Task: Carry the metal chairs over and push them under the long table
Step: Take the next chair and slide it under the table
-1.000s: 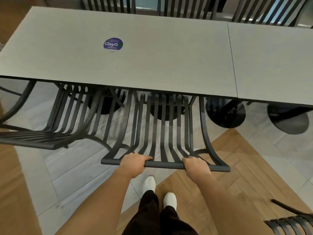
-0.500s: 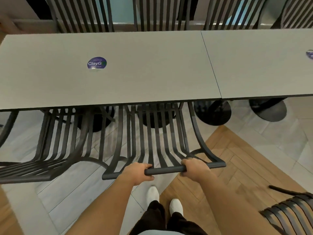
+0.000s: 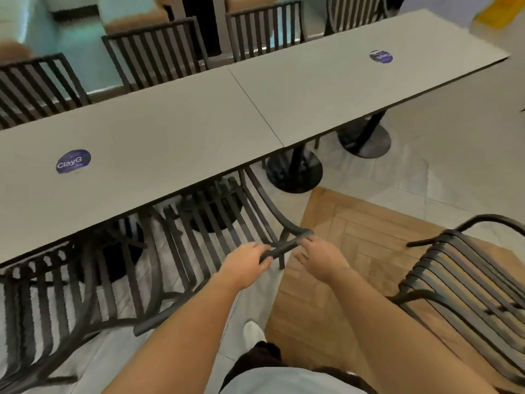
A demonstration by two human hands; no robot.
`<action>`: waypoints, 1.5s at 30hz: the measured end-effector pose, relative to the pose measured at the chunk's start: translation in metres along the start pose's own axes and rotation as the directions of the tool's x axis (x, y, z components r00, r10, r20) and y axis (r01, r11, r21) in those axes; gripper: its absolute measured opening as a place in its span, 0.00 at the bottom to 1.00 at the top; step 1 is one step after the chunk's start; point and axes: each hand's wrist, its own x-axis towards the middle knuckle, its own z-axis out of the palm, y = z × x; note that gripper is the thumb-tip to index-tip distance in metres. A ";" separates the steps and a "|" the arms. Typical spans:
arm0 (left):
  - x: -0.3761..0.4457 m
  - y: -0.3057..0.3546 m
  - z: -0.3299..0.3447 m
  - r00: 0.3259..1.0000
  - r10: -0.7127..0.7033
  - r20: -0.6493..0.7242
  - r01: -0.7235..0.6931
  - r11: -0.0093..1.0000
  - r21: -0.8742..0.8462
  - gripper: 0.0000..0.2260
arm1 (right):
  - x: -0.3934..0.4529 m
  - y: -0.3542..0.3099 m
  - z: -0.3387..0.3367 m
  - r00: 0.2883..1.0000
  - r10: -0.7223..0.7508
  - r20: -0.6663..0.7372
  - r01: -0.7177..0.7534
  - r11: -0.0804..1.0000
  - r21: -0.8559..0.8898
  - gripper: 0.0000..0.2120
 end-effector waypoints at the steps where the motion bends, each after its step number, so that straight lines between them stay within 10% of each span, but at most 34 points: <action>1: 0.005 0.018 0.002 0.999 0.049 -0.016 -0.049 0.999 0.000 0.19 | -0.011 0.015 -0.004 0.999 0.041 -0.017 -0.041 0.999 0.017 0.20; 19: -0.008 0.384 0.176 0.807 0.461 0.370 -0.561 0.794 0.233 0.19 | -0.324 0.335 0.035 0.694 0.719 -0.032 -0.688 0.676 0.262 0.11; 45: 0.017 0.769 0.374 0.291 0.587 0.756 -0.943 0.310 0.123 0.18 | -0.565 0.581 0.057 0.240 0.956 0.172 -0.822 0.105 0.560 0.19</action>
